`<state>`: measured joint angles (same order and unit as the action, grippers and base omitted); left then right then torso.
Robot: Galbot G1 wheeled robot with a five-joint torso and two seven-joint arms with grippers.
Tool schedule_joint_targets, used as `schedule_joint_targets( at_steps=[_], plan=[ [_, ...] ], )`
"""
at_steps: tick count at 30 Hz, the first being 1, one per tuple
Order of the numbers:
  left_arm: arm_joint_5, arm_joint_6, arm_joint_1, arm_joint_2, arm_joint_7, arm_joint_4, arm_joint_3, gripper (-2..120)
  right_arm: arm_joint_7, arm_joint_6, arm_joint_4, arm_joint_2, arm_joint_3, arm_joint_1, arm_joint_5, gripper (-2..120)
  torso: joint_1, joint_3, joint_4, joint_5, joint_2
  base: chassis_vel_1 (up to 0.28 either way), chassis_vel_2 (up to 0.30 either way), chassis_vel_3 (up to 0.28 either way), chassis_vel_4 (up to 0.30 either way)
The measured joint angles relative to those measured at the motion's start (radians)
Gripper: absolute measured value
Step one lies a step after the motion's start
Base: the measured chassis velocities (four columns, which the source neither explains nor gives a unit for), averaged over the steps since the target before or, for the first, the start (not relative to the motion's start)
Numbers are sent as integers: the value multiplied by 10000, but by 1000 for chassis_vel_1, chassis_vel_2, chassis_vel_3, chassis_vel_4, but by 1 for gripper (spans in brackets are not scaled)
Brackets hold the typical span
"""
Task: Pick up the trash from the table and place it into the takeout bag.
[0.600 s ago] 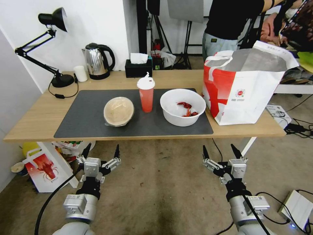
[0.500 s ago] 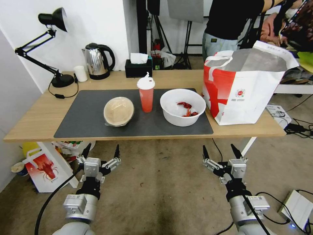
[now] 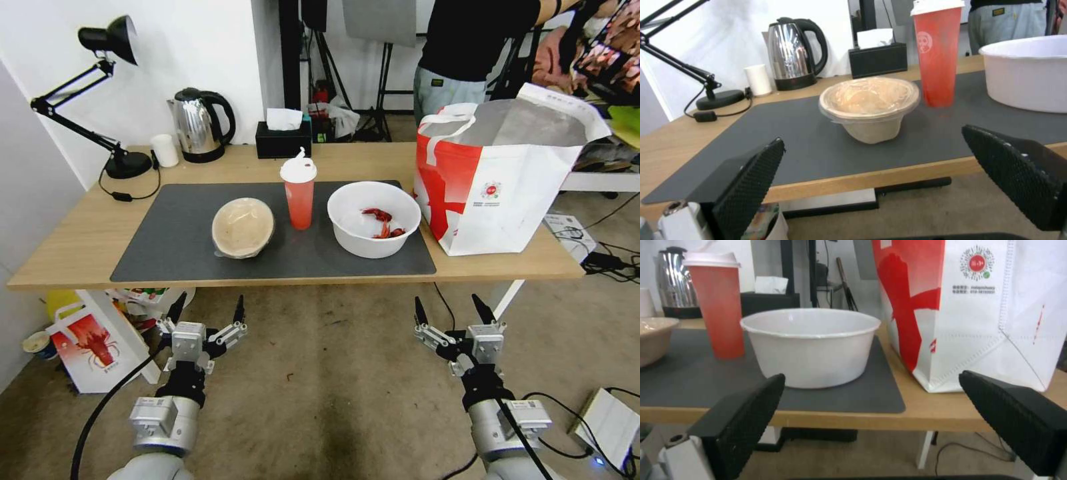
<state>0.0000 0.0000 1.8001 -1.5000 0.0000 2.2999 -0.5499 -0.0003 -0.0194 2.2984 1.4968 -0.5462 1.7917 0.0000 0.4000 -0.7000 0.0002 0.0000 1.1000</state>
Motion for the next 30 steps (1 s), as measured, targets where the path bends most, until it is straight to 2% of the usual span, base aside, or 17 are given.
schedule_joint_targets(
  at_steps=[4,7,9,10,11,13,16,19,21,27,30],
  plan=[
    [0,0,0,0,0,0,0,100,-67,-662,-138,-125,137,-281,1,100,0,0,-1,1,0,0,0,0,0],
    [0,0,0,0,0,0,-1,100,-185,-1652,-346,-311,349,-710,23,100,0,0,-1,0,0,0,0,0,0],
    [0,0,0,0,0,0,0,100,-215,-1905,-401,-357,406,-821,31,100,0,0,-1,0,0,0,0,0,0],
    [0,0,0,0,0,0,0,100,-273,-2389,-510,-452,509,-1036,46,100,-1,0,-1,0,0,0,0,0,0],
    [0,0,0,-1,0,0,0,100,-281,-2455,-515,-460,520,-1095,47,100,1,0,4,2,0,0,0,0,0],
    [0,0,0,-1,0,0,0,100,-291,-2533,-536,-475,534,-1113,49,100,0,0,-4,0,0,0,0,0,0],
    [0,0,0,-1,0,0,0,100,-414,-3276,-669,-615,683,-1463,95,100,0,0,4,1,0,0,0,0,0],
    [0,0,-1,0,0,0,-1,100,-456,-3564,-721,-686,744,-1586,133,100,0,0,-5,0,0,0,0,0,0],
    [0,0,0,0,0,0,0,100,-500,-3836,-763,-759,798,-1712,171,100,0,0,-3,0,0,0,0,0,0],
    [0,0,0,0,0,0,0,100,-837,-5721,-1080,-1240,1205,-2553,475,100,0,0,0,1,0,0,0,0,0],
    [0,0,0,3,-1,0,-2,100,-841,-5697,-948,-1596,1314,-2791,1020,100,0,0,-1,3,0,0,0,0,0]
  ],
)
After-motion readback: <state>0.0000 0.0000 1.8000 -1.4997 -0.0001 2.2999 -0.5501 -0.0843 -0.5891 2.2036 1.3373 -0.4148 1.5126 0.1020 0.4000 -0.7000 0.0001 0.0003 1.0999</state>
